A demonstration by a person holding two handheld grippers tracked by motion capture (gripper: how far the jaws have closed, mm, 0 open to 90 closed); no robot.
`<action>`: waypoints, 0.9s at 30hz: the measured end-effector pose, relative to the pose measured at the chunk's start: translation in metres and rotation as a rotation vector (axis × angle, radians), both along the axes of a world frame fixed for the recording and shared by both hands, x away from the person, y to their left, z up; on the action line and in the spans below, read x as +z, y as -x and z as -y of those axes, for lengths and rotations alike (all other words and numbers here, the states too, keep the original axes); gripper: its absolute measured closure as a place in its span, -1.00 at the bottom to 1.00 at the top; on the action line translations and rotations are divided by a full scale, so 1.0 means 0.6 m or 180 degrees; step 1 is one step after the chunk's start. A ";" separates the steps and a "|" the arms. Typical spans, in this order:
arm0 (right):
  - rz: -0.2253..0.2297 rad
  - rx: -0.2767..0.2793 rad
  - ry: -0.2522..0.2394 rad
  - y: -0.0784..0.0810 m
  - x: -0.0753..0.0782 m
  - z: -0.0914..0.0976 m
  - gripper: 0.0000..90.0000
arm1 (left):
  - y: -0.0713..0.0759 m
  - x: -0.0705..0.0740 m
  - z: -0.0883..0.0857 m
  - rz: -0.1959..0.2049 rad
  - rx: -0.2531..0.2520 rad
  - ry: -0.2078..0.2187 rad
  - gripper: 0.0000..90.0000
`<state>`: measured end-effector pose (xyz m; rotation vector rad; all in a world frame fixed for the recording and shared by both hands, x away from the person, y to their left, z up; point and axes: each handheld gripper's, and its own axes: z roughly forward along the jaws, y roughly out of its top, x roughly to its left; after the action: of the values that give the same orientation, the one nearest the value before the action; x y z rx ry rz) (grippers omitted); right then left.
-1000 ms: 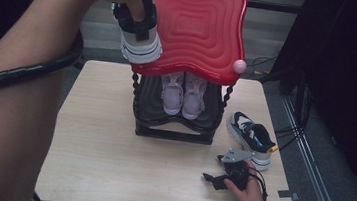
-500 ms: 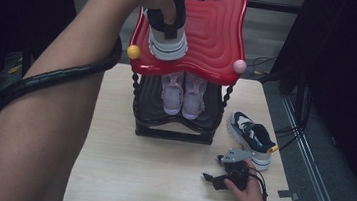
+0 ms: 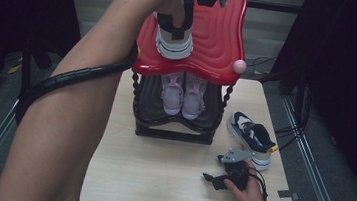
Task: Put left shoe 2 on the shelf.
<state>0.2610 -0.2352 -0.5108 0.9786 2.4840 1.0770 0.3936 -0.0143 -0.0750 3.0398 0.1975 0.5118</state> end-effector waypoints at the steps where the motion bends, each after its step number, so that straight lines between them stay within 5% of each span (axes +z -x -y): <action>1: 0.0006 0.0010 0.0000 0.000 0.000 0.000 -0.72 | -0.001 -0.002 0.002 0.0014 0.0000 -0.0011 0.60; 27: -0.0001 0.0000 0.0001 0.000 0.000 0.000 -0.72 | -0.020 -0.029 0.024 0.0052 -0.0103 -0.0084 0.59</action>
<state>0.2610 -0.2352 -0.5107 0.9787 2.4842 1.0765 0.4059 -0.0285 -0.0924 3.0576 0.1416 0.5411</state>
